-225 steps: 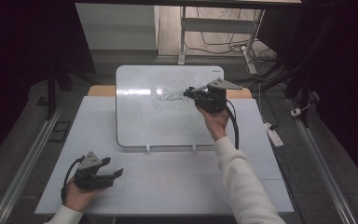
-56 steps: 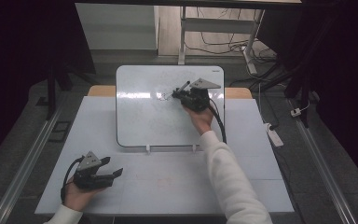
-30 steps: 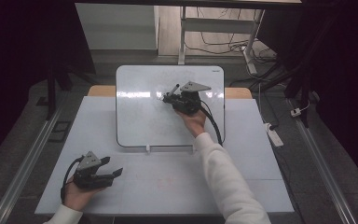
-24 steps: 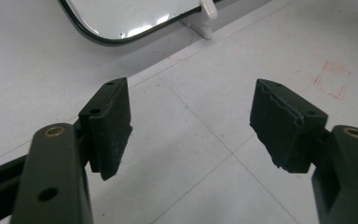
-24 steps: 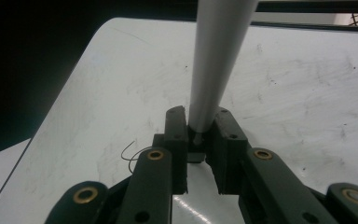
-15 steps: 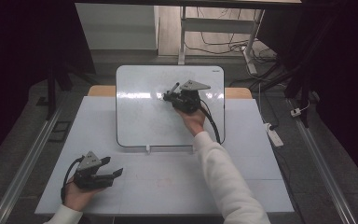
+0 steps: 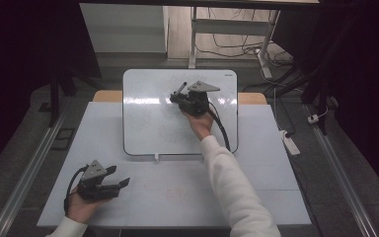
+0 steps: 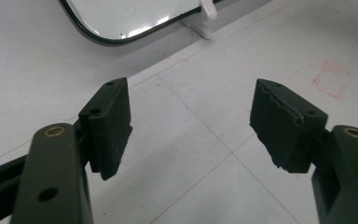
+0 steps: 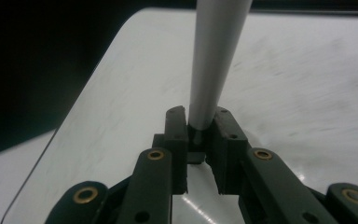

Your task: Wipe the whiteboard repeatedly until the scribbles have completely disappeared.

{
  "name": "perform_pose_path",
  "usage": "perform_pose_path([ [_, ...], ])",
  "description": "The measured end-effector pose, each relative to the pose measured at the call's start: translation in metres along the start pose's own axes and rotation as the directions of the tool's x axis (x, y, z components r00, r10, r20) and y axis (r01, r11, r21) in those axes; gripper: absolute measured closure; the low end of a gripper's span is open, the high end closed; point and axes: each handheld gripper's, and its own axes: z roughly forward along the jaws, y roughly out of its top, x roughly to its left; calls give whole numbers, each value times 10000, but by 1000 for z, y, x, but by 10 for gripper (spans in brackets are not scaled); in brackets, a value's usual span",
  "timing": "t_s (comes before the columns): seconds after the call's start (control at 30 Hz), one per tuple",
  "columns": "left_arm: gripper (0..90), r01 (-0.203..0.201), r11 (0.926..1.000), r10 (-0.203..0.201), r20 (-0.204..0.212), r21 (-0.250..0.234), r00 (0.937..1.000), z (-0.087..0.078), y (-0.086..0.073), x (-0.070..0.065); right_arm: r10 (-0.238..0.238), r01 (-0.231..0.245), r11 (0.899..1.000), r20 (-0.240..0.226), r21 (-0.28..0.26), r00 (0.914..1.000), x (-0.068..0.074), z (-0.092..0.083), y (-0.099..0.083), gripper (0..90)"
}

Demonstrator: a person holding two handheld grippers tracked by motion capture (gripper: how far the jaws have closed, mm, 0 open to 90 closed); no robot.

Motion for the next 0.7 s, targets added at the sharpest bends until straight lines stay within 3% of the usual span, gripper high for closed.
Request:
perform_pose_path([
  [0.07, 299, 5, 10000, -5, -12, 9, 10000, 1, 0, 1, 331, -331, 9994, -38, -86, 9994, 0, 3, 0, 774],
  [0.13, 299, -7, 10000, 7, 23, 37, 10000, 1, 0, 1, 268, -267, 9996, -249, 30, 9993, 4, 5, -1, 774],
  [0.17, 299, -1, 10000, 1, 20, 23, 10000, 2, 0, 1, -269, 300, 9987, -762, 410, 9967, 18, 12, -8, 774],
  [0.27, 299, -9, 10000, 9, -13, 10, 10000, 0, 0, 1, -495, 526, 9977, -717, 424, 9962, 21, 14, -7, 774],
  [0.3, 299, 0, 10000, 0, -17, -10, 10000, 0, 0, 0, -368, 390, 9987, -652, 320, 9972, 19, 14, -5, 774],
  [0.37, 299, 7, 10000, -7, 2, -30, 10000, -1, 0, 0, 52, -52, 10000, -51, -43, 10000, 7, 8, 0, 774],
  [0.5, 299, -13, 10000, 13, 10, 8, 10000, 0, 0, 1, 136, -135, 9999, -225, 79, 9997, 9, 7, -2, 774],
  [0.57, 299, -23, 10000, 23, 21, 35, 10000, 1, 0, 1, -408, 452, 9973, -767, 575, 9962, 22, 9, -12, 775],
  [0.67, 299, -41, 10000, 41, 2, 13, 10000, 0, 0, 0, -471, 516, 9970, -758, 574, 9960, 21, 7, -12, 774],
  [0.7, 299, -25, 10000, 25, 1, 1, 10000, 0, 0, 0, -185, 196, 9992, -330, 348, 9993, 12, 1, -9, 775],
])
